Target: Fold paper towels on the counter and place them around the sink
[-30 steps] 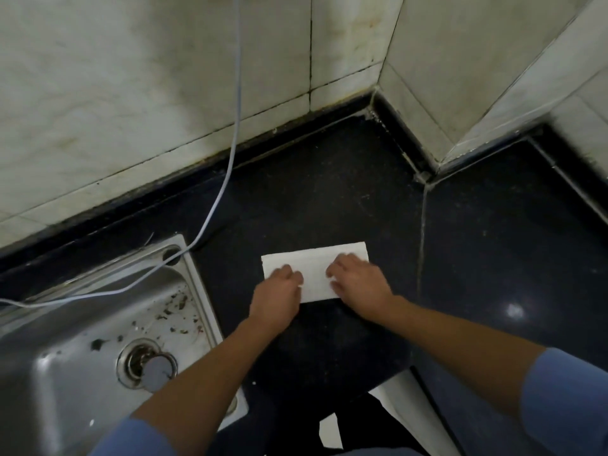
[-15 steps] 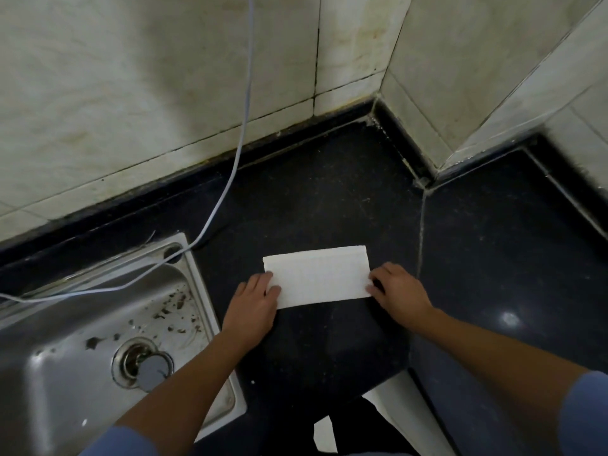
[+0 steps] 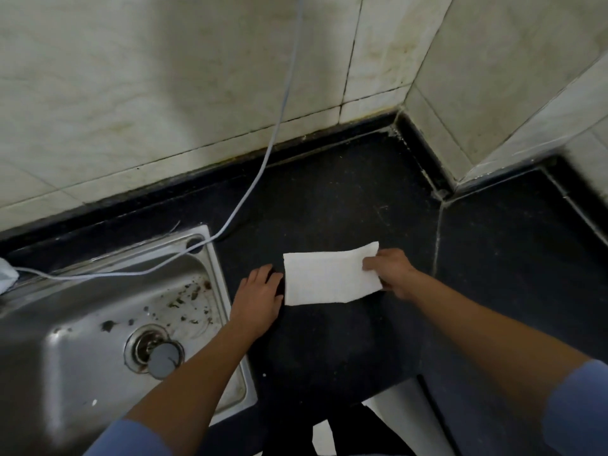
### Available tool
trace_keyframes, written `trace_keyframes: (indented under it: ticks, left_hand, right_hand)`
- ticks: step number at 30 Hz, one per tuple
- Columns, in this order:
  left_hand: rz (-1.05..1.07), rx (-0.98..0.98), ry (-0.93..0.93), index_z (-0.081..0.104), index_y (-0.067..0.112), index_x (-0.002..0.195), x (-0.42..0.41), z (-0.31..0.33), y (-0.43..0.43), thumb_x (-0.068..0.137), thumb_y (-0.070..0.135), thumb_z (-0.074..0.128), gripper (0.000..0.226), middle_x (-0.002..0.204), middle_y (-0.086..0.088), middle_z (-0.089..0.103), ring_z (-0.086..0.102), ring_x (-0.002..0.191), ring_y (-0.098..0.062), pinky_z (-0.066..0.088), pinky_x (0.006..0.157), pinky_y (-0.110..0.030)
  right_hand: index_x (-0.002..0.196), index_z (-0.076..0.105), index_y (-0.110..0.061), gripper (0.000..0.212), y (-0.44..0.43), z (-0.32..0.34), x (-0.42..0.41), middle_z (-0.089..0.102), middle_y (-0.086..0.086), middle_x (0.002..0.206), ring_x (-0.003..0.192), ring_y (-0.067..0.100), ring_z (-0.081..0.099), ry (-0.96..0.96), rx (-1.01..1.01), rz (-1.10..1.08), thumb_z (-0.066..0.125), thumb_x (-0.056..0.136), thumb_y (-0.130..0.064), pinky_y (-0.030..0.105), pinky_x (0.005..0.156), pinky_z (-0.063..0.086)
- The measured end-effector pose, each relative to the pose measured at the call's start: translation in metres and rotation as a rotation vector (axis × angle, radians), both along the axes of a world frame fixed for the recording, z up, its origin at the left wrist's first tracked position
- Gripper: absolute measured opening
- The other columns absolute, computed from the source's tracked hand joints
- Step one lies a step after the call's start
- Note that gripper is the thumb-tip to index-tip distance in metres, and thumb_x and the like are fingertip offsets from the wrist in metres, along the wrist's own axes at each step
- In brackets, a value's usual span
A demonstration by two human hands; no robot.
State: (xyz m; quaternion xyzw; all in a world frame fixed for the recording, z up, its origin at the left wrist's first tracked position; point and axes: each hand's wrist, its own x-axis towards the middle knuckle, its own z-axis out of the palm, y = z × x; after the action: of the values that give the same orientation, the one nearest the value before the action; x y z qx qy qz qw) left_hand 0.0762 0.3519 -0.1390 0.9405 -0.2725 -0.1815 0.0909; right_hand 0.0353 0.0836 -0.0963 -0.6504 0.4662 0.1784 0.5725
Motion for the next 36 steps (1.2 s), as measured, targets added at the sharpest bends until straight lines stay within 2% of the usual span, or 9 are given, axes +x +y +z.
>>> trace_keyframes:
  ticks: [5, 9, 13, 17, 21, 24, 27, 32, 36]
  left_hand:
    - [0.133, -0.050, -0.002, 0.057, 0.009, 0.123, -0.003, 0.005, 0.033, 0.085, 0.020, 0.064, 0.041, 0.131, -0.013, 0.050, 0.052, 0.113, -0.032, 0.047, 0.093, -0.043]
    - [0.180, -0.044, 0.011, 0.054, 0.012, 0.127, -0.007, 0.009, 0.051, 0.088, 0.022, 0.060, 0.040, 0.132, -0.009, 0.048, 0.051, 0.113, -0.026, 0.046, 0.094, -0.037]
    - [0.203, -0.050, 0.013, 0.053, 0.013, 0.128, -0.009, 0.008, 0.060, 0.089, 0.023, 0.058, 0.040, 0.132, -0.008, 0.047, 0.051, 0.113, -0.026, 0.045, 0.095, -0.036]
    - [0.163, -0.082, -0.009, 0.055, 0.009, 0.124, -0.004, 0.007, 0.053, 0.089, 0.023, 0.059, 0.038, 0.129, -0.011, 0.049, 0.051, 0.112, -0.029, 0.048, 0.091, -0.041]
    - [-0.008, -0.075, -0.011, 0.046, 0.013, 0.136, 0.001, 0.009, 0.018, 0.093, 0.028, 0.054, 0.046, 0.149, -0.012, 0.033, 0.037, 0.132, -0.030, 0.038, 0.103, -0.042]
    - [-0.166, 0.039, 0.006, 0.023, 0.017, 0.149, 0.006, 0.006, -0.008, 0.098, 0.033, 0.044, 0.057, 0.160, -0.008, 0.006, 0.010, 0.146, -0.026, 0.022, 0.114, -0.042]
    - [-0.255, 0.164, 0.012, 0.010, 0.014, 0.152, 0.012, -0.005, -0.013, 0.100, 0.036, 0.038, 0.063, 0.160, -0.006, -0.008, -0.003, 0.147, -0.024, 0.014, 0.117, -0.042]
    - [-0.307, 0.205, -0.007, 0.006, 0.013, 0.152, 0.013, -0.021, -0.007, 0.100, 0.040, 0.032, 0.064, 0.160, -0.005, -0.012, -0.004, 0.148, -0.024, 0.015, 0.117, -0.042]
    - [-0.223, 0.173, -0.004, 0.012, 0.012, 0.152, 0.007, -0.012, -0.008, 0.100, 0.039, 0.034, 0.062, 0.161, -0.004, -0.005, 0.000, 0.148, -0.024, 0.016, 0.117, -0.042]
  right_hand:
    - [0.069, 0.057, -0.010, 0.016, 0.060, -0.002, 0.028, 0.059, 0.006, 0.080, 0.074, 0.019, 0.059, -0.048, -0.160, 0.295, 0.071, 0.077, -0.008, 0.030, 0.056, 0.049]
    - [0.069, 0.058, -0.017, 0.017, 0.105, -0.019, 0.042, 0.064, 0.005, 0.089, 0.089, 0.023, 0.064, -0.008, -0.224, 0.464, 0.070, 0.080, -0.015, 0.035, 0.075, 0.054]
    - [0.070, 0.056, -0.015, 0.020, 0.128, -0.035, 0.047, 0.063, 0.004, 0.079, 0.083, 0.023, 0.065, 0.021, -0.294, 0.572, 0.070, 0.081, -0.025, 0.030, 0.071, 0.049]
    - [0.108, 0.061, -0.012, 0.042, 0.125, -0.037, 0.038, 0.066, 0.004, 0.099, 0.093, 0.025, 0.066, -0.035, -0.288, 0.569, 0.072, 0.080, -0.040, 0.038, 0.087, 0.053]
    - [0.123, 0.058, -0.015, 0.033, 0.095, -0.035, 0.009, 0.060, 0.004, 0.119, 0.112, 0.023, 0.055, -0.292, -0.749, 0.897, 0.056, 0.092, -0.026, 0.038, 0.089, 0.049]
    - [0.138, 0.047, -0.010, 0.052, 0.075, -0.048, -0.012, 0.041, 0.012, 0.148, 0.136, 0.030, 0.038, -0.357, -1.006, 1.187, 0.057, 0.091, -0.029, 0.044, 0.098, 0.044]
    - [0.150, 0.023, -0.008, 0.068, 0.062, -0.062, -0.020, 0.012, 0.010, 0.160, 0.148, 0.024, 0.014, -0.210, -0.986, 1.301, 0.043, 0.096, -0.043, 0.049, 0.108, 0.034]
    - [0.152, -0.004, -0.012, 0.074, 0.046, -0.063, -0.020, -0.021, 0.003, 0.156, 0.148, 0.019, -0.011, -0.122, -0.967, 1.405, 0.010, 0.095, -0.057, 0.049, 0.116, 0.011]
    - [0.152, 0.017, -0.013, 0.068, 0.044, -0.052, -0.004, 0.004, 0.008, 0.162, 0.149, 0.023, 0.002, -0.199, -0.942, 1.396, 0.030, 0.098, -0.053, 0.047, 0.116, 0.015]
